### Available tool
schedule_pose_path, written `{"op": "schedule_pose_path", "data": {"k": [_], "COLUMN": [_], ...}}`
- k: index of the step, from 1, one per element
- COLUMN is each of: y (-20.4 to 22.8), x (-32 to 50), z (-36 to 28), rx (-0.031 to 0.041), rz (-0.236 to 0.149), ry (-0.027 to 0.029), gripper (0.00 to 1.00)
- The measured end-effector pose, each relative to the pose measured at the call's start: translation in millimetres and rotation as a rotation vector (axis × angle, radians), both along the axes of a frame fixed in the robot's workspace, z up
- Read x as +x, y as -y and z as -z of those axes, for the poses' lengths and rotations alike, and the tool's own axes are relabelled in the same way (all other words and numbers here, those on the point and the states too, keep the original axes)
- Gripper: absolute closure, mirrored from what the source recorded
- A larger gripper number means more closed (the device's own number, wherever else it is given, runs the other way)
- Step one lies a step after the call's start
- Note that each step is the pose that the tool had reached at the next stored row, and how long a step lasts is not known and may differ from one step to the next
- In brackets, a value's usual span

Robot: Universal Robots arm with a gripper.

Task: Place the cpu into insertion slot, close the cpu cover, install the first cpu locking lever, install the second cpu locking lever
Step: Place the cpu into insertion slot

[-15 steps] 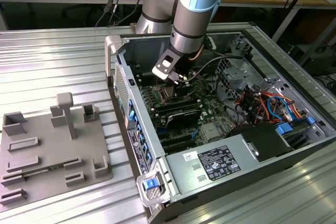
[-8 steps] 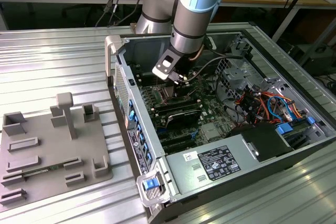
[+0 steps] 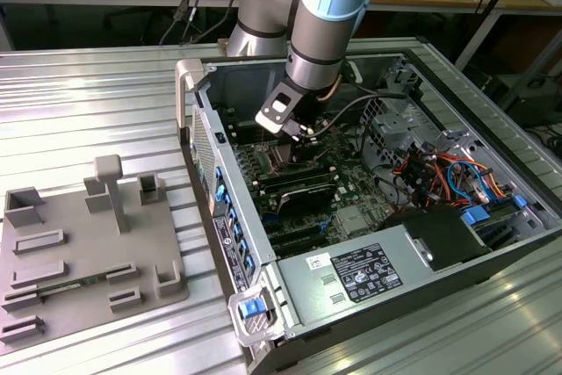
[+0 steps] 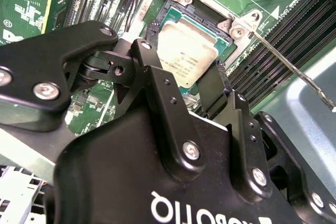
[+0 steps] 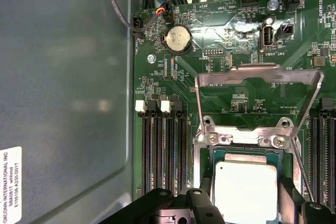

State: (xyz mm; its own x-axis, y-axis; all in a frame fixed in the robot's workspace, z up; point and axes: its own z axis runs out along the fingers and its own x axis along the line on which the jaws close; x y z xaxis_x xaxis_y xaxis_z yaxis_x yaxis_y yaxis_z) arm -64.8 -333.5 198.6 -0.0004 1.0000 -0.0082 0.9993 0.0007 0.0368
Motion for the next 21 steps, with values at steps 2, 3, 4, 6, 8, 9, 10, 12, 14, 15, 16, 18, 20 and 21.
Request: {"op": "schedule_pose_path", "data": {"k": [2,3,4,6,8,9,10,12,14,15,16,18,20,21], "y": [0.0,0.0,0.0,0.0,0.0,0.0,0.0,0.0,-0.1,-0.1,-0.1,0.0,0.0,0.0], "x": [0.1,0.2,0.2,0.3,0.3,0.3,0.3,0.4,0.6,0.7,0.7,0.6,0.6,0.6], "z": [0.0,0.0,0.0,0.0,0.0,0.0,0.0,0.0,0.2,0.2,0.2,0.0,0.0,0.1], "rx": [0.0001,0.0001,0.0001,0.0001,0.0001,0.0001,0.0001,0.0001,0.0005,0.0005,0.0003,0.0002,0.0002,0.0002], "rz": [0.000,0.000,0.000,0.000,0.000,0.000,0.000,0.000,0.000,0.000,0.000,0.000,0.000,0.000], "ry": [0.0001,0.0001,0.0001,0.0001,0.0001,0.0001,0.0001,0.0001,0.0008,0.0006,0.0003,0.0001,0.0001,0.0001], "gripper": [0.45,0.45,0.45,0.45,0.45,0.45,0.45,0.45,0.45,0.44,0.44,0.38,0.38,0.38]}}
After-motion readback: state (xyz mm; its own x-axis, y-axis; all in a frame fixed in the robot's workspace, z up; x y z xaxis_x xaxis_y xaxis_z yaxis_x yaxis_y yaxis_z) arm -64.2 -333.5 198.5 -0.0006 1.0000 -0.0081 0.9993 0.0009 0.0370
